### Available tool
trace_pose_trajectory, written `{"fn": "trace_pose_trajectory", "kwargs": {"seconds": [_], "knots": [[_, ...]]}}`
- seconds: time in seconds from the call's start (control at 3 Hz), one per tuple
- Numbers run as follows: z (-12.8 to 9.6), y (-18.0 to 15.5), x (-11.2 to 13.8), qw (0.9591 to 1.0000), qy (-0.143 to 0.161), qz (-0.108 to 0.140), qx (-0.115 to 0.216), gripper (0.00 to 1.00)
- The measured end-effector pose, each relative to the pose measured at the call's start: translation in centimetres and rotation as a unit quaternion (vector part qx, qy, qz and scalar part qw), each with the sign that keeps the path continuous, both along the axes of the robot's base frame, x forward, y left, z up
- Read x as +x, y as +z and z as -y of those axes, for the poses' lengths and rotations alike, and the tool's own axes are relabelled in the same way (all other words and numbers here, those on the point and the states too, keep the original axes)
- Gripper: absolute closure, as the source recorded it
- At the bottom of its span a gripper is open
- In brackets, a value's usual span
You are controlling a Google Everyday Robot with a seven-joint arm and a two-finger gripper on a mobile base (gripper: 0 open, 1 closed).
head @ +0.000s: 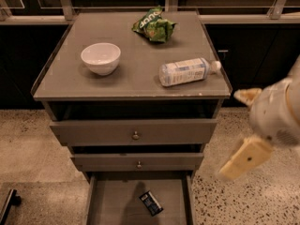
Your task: Pick rxbar blueberry from bottom drawer and place on counter
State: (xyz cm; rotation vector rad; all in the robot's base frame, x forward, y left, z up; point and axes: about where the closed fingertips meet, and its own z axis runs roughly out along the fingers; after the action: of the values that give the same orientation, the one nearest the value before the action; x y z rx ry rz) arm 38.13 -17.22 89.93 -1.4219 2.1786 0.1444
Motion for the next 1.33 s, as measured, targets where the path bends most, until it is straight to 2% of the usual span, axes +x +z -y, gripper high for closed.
{"fn": "trace_pose_trajectory", "kwargs": {"seconds": [0.33,0.67,1.0,1.33], "knots": [[-4.7,-7.3,-0.9,0.9964,-0.006,-0.029,0.079,0.00],[-5.7,-10.5,-1.4,0.9957,-0.016,-0.036,0.084,0.00],[-6.0,-10.3,-1.6,0.9955,-0.009,-0.036,0.087,0.00],[-4.7,-15.6,-2.3,0.9913,-0.033,-0.067,0.109,0.00]]}}
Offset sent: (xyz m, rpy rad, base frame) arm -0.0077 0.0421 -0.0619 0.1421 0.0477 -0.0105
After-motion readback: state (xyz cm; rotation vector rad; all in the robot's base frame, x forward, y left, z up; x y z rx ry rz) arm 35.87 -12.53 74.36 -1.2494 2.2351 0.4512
